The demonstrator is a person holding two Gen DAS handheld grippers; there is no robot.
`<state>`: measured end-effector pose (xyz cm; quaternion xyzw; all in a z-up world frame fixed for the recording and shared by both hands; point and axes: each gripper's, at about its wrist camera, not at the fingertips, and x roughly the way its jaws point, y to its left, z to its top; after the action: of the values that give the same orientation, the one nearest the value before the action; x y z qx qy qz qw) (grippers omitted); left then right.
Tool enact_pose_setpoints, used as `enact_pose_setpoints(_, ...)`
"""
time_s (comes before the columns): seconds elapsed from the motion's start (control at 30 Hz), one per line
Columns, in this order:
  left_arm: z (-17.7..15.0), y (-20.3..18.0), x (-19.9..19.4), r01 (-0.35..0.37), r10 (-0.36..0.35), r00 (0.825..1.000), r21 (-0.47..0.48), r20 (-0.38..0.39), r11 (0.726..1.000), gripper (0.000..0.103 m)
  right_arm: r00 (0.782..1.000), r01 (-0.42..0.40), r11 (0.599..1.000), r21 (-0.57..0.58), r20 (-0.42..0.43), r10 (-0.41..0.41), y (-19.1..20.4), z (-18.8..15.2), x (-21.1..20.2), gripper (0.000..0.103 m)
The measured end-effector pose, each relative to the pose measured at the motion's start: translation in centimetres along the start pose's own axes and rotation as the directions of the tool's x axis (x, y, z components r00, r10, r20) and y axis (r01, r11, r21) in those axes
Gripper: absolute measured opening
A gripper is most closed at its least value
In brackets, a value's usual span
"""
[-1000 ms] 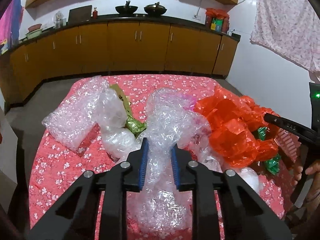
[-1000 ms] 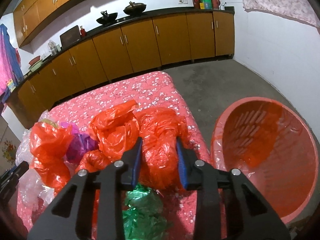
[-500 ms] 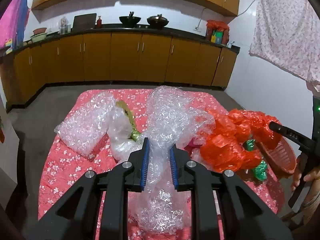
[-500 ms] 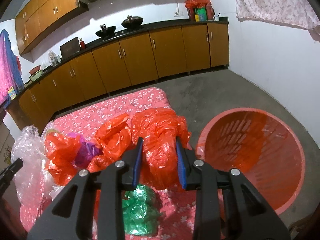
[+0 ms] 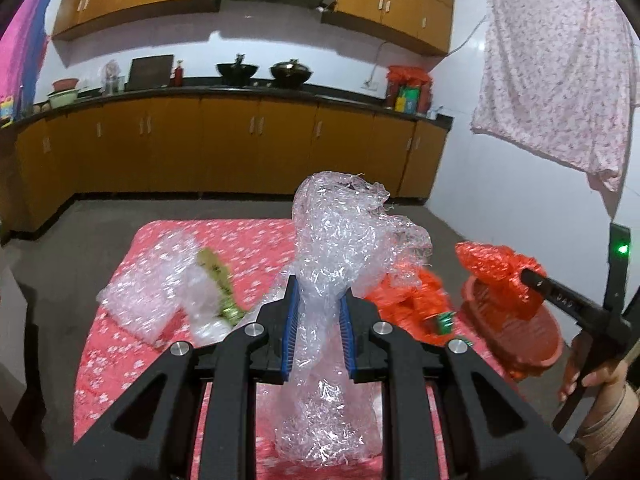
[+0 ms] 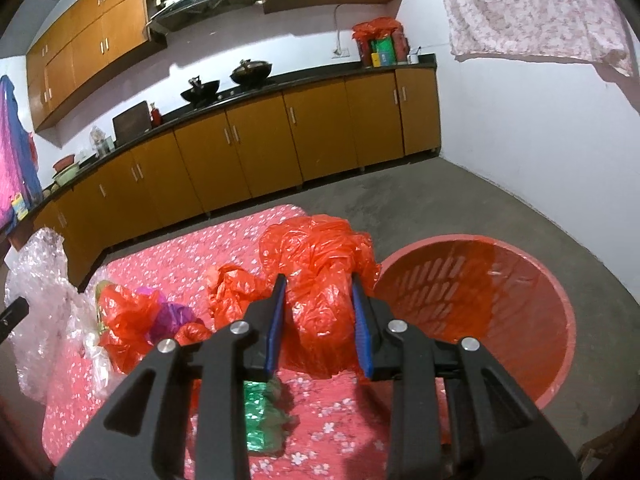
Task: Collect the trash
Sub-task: 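Carry both bags over the orange basket and open both tools to drop them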
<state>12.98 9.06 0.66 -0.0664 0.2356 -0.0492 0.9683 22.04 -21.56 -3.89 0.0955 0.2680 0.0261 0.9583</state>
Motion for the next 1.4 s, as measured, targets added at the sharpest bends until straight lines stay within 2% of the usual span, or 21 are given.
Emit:
enact_pose_setpoints(0.33, 1.3, -6.3, 2.6, 0.155, -0.154, 0.988, 0.038, -0.01, 0.987, 0.019, 0.994, 0.081, 0.996, 0.026, 0.066, -0.083, -3.6, 0.4, -2.5, 0.03)
enact_pose_setpoints(0.43, 1.3, -8.8, 3.7, 0.204, -0.203, 0.979, 0.056, -0.022, 0.977, 0.019, 0.99, 0.113, 0.993, 0.037, 0.081, -0.116, -5.2, 0.6, -3.1, 0.03)
enact_pose_setpoints(0.73, 0.3, -16.5, 8.6, 0.346, -0.337, 0.936, 0.09, -0.105, 0.934, 0.019, 0.977, 0.19, 0.975, 0.111, 0.072, -0.199, -10.4, 0.2, -3.8, 0.03)
enact_pose_setpoints(0.93, -0.2, -20.5, 11.3, 0.404, -0.384, 0.908, 0.107, -0.166, 0.909, 0.019, 0.97, 0.218, 0.962, 0.161, 0.069, -0.232, -13.4, -0.3, -3.6, 0.03)
enact_pose_setpoints(1.1, -0.6, -22.3, 13.5, 0.428, -0.402, 0.892, 0.1, -0.209, 0.898, 0.019, 0.967, 0.231, 0.951, 0.205, 0.063, -0.248, -15.6, -0.4, -3.2, 0.03)
enact_pose_setpoints(1.4, -1.0, -25.3, 16.4, 0.451, -0.414, 0.871, 0.095, -0.264, 0.888, 0.019, 0.966, 0.233, 0.941, 0.246, 0.056, -0.253, -17.3, -0.8, -1.8, 0.03)
